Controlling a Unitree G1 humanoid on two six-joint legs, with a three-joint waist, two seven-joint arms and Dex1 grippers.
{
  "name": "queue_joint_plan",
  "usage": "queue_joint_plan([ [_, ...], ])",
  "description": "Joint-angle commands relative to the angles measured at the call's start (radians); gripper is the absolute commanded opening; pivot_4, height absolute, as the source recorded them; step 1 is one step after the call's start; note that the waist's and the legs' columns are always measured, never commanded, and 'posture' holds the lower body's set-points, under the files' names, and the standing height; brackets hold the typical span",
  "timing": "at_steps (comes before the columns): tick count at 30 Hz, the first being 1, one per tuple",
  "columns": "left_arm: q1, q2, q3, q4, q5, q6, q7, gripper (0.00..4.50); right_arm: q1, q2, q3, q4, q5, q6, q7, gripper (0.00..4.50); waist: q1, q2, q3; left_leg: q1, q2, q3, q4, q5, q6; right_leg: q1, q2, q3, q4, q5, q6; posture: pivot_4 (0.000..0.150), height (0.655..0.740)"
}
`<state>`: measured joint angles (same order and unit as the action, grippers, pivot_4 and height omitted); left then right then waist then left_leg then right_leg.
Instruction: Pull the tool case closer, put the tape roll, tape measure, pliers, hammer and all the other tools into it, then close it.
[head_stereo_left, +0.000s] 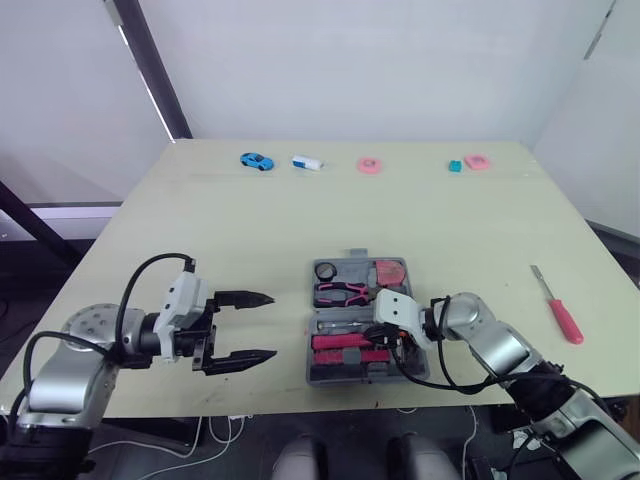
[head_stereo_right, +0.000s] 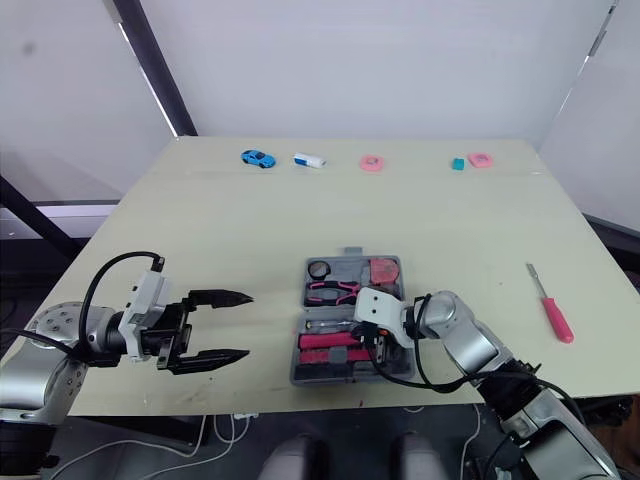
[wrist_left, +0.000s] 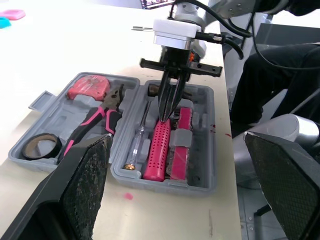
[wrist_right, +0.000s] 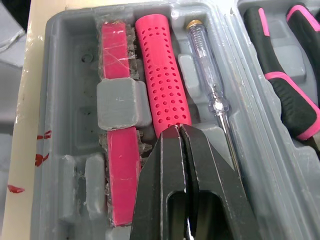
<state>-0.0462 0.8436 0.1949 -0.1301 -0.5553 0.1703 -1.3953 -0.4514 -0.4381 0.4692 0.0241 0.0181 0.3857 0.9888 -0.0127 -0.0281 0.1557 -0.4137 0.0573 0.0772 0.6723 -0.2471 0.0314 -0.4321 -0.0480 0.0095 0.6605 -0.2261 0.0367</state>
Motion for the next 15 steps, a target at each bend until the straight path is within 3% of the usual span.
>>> queue_joint_plan([
  [1,0.026,-0.019,0.024,-0.036,-0.006,-0.002,0.051,4.5,0.031,0.008,-0.135,-0.08,0.092,-0.059,-0.028,0.03,0.0,0.0,0.0,0.0,0.0,0.0,0.0,0.0,0.0,0.0,0.0,0.0,0.0,0.0,0.0,0.15,0.7395],
  [15,0.113,-0.162,0.148,-0.035,0.025,0.018,0.414,4.5,0.318,-0.049,-0.651,-0.16,0.3,-0.231,-0.196,0.03,0.0,0.0,0.0,-0.001,-0.001,0.0,-0.001,0.0,0.0,0.0,0.0,0.001,-0.001,0.0,0.0,0.15,0.7395],
])
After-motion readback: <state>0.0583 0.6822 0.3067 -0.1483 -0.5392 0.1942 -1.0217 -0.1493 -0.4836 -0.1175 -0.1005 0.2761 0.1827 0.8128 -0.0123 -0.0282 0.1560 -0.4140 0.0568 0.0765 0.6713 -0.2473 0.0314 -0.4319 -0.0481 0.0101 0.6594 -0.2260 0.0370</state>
